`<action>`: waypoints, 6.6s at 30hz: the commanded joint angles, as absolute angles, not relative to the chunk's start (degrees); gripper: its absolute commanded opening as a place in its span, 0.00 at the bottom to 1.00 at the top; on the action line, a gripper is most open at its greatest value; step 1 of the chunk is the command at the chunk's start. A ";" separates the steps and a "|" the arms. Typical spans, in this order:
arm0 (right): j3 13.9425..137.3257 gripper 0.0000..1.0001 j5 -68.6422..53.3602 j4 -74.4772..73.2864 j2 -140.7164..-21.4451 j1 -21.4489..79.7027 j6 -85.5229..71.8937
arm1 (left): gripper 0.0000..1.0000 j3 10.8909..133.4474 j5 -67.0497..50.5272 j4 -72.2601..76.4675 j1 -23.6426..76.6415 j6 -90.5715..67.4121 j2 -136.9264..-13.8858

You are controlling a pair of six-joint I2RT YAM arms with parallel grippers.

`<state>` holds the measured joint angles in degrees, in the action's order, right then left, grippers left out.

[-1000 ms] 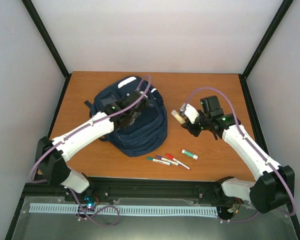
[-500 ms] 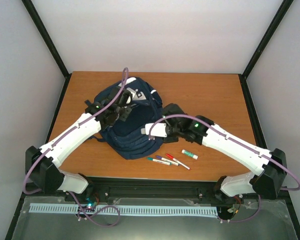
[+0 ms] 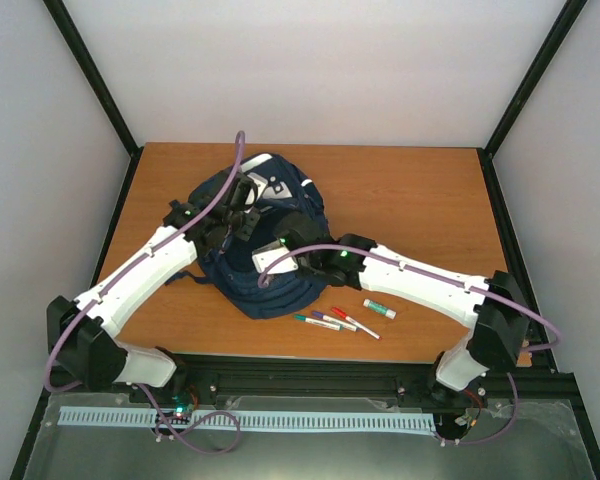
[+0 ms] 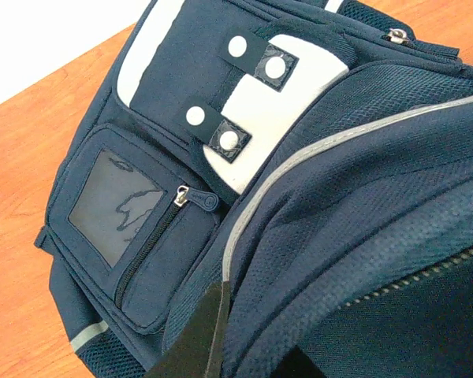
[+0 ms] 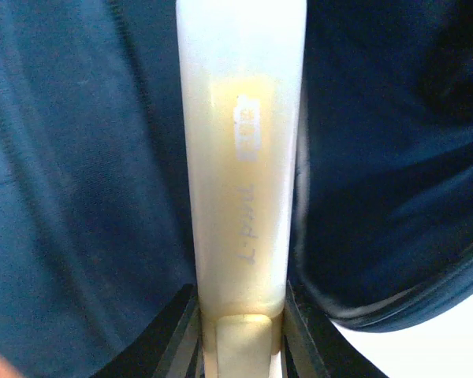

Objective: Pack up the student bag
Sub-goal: Place the stationery in the student bag, then pick up the stationery from the center of the board, then place the stationery in the student bag.

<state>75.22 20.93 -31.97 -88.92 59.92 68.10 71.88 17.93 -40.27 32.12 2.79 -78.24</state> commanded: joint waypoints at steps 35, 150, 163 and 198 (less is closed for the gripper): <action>72.47 0.46 9.18 -31.33 -82.81 58.07 53.24 | 0.01 72.42 17.76 -32.15 29.70 -1.01 -72.33; 80.91 0.06 29.85 -28.90 -95.90 62.93 63.25 | 0.02 71.10 15.18 -33.60 29.62 -0.18 -72.62; 78.22 0.16 32.83 -12.63 -102.30 62.84 72.77 | 0.02 71.09 14.84 -33.59 29.61 -0.09 -72.50; 52.93 0.58 5.87 -33.95 -69.79 52.14 39.37 | 0.03 71.00 15.19 -34.07 29.62 0.00 -74.90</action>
<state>57.71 11.35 -30.04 -72.42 55.72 45.45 69.34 14.31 -38.79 30.55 0.86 -75.20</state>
